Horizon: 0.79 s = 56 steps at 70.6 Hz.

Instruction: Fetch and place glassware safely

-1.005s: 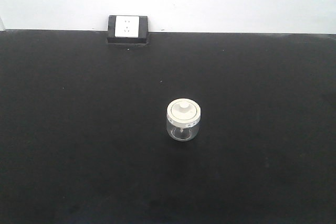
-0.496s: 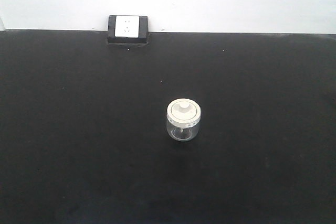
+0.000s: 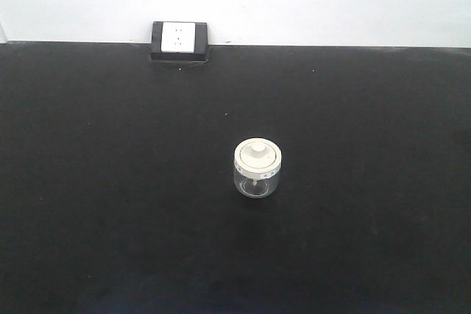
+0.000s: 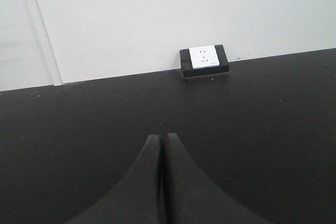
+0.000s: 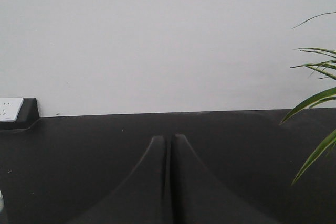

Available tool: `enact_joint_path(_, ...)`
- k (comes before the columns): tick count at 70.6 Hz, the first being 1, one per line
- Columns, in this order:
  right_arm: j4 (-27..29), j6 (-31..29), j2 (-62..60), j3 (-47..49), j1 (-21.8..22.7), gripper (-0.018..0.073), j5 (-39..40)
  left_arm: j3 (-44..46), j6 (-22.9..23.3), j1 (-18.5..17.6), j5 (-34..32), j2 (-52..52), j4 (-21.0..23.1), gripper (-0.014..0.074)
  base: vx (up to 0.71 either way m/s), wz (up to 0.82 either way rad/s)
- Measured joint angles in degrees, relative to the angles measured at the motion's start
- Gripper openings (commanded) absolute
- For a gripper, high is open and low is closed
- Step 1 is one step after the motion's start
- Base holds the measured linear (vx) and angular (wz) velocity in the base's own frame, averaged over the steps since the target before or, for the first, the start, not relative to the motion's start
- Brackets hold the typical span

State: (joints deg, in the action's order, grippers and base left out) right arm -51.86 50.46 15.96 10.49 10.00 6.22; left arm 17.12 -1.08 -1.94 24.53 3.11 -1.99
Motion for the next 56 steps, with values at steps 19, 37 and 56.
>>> enact_joint_path(19, 0.1, 0.0, 0.0, 0.0, 0.0, -0.0004, 0.0, -6.2, 0.0, 0.0, -4.5, 0.0, 0.6, -0.0007, 0.00, 0.00)
enact_joint_path(37, 0.1, 0.0, 0.0, 0.0, 0.0, -0.0004, 0.0, -17.7, 0.0, 0.0, -16.4, 0.0, 3.0, -0.0007, 0.00, 0.00)
enact_joint_path(56, 0.1, 0.0, 0.0, 0.0, 0.0, -0.0004, -0.1, -18.6, 0.0, 0.0, -18.5, -3.4, 3.4, -0.0007, 0.00, 0.00)
